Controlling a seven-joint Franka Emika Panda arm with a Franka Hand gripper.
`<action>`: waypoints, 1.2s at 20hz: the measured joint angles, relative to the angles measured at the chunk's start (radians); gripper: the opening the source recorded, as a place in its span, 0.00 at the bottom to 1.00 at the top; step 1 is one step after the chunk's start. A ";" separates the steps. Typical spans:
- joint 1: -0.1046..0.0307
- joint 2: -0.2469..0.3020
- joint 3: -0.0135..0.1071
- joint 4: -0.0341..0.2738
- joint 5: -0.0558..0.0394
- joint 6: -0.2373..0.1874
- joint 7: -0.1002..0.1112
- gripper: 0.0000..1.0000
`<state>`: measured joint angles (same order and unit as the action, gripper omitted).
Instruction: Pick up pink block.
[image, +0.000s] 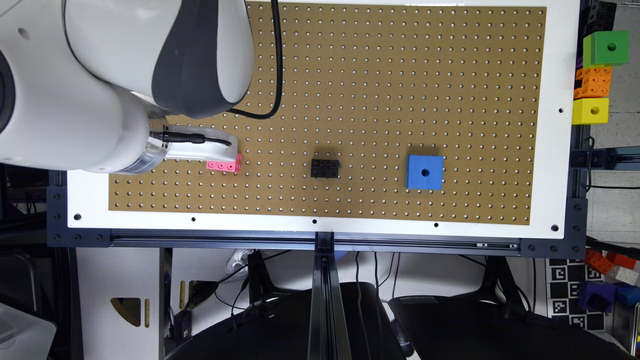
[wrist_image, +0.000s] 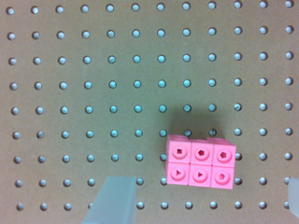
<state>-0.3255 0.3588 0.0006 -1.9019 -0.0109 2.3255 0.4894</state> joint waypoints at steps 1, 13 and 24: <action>0.000 0.000 0.000 0.000 0.0000 0.000 0.000 1.00; 0.001 0.114 0.000 0.001 0.0000 0.081 0.000 1.00; 0.002 0.172 0.015 0.034 0.0000 0.115 0.000 1.00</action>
<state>-0.3232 0.5308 0.0157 -1.8677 -0.0109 2.4406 0.4895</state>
